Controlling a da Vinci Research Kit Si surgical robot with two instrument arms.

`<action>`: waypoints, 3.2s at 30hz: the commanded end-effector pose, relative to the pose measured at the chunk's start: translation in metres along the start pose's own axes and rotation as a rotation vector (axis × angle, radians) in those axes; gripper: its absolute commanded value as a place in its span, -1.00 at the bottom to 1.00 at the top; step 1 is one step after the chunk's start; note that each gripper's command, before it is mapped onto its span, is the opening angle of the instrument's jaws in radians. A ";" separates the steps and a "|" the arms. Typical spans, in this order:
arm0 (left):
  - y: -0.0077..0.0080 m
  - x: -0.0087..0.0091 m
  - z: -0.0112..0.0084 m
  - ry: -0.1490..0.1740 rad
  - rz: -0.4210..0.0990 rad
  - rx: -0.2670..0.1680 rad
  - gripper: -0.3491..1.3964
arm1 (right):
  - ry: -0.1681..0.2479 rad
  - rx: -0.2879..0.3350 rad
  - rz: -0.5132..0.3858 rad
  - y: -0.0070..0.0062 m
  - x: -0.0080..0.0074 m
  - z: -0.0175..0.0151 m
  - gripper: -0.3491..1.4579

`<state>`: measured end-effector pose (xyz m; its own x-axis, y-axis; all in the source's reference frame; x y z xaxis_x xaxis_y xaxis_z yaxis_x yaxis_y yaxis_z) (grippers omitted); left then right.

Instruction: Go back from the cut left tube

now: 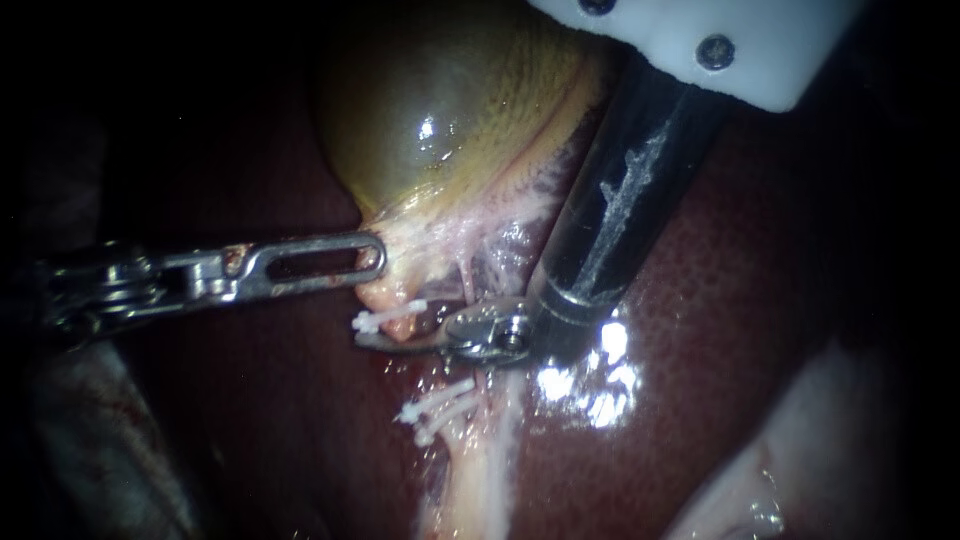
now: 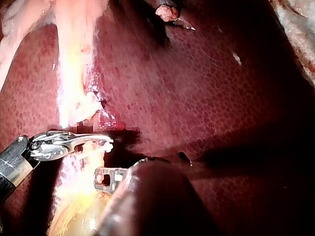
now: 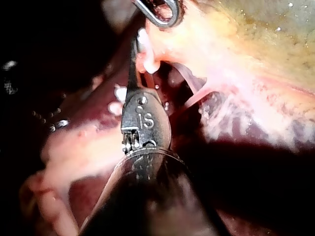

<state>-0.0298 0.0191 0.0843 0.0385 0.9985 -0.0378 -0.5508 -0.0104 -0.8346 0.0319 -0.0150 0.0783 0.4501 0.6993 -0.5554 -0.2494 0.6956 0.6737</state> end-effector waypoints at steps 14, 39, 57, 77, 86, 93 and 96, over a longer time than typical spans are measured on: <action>0.0000 0.0000 0.0000 -0.001 0.000 -0.001 -1.00 | 0.000 0.001 0.000 -0.0002 0.0001 0.0000 -0.87; -0.0001 0.0000 -0.0001 -0.001 0.001 -0.001 -1.00 | 0.027 -0.024 -0.143 -0.0017 -0.0003 -0.0024 0.79; -0.0002 0.0001 0.0000 -0.001 0.001 -0.001 -1.00 | 0.083 -0.202 -0.264 -0.0005 -0.0003 -0.0115 0.90; -0.0008 0.0000 0.0016 0.005 0.004 0.001 -1.00 | 0.080 -0.435 -0.334 0.0029 -0.0009 -0.0201 0.97; -0.0010 -0.0003 0.0039 0.005 0.007 -0.005 -1.00 | 0.104 -0.454 -0.334 0.0026 -0.0003 -0.0214 0.97; -0.0020 -0.0009 0.0060 0.007 0.014 -0.010 -1.00 | 0.105 -0.452 -0.334 0.0026 -0.0003 -0.0212 0.97; -0.0024 -0.0011 0.0067 0.009 0.017 -0.011 -1.00 | 0.105 -0.453 -0.334 0.0026 -0.0003 -0.0211 0.97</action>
<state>-0.0343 0.0183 0.0902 0.0363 0.9978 -0.0563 -0.5412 -0.0278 -0.8404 0.0130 -0.0099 0.0698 0.4855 0.4261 -0.7634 -0.4617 0.8664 0.1900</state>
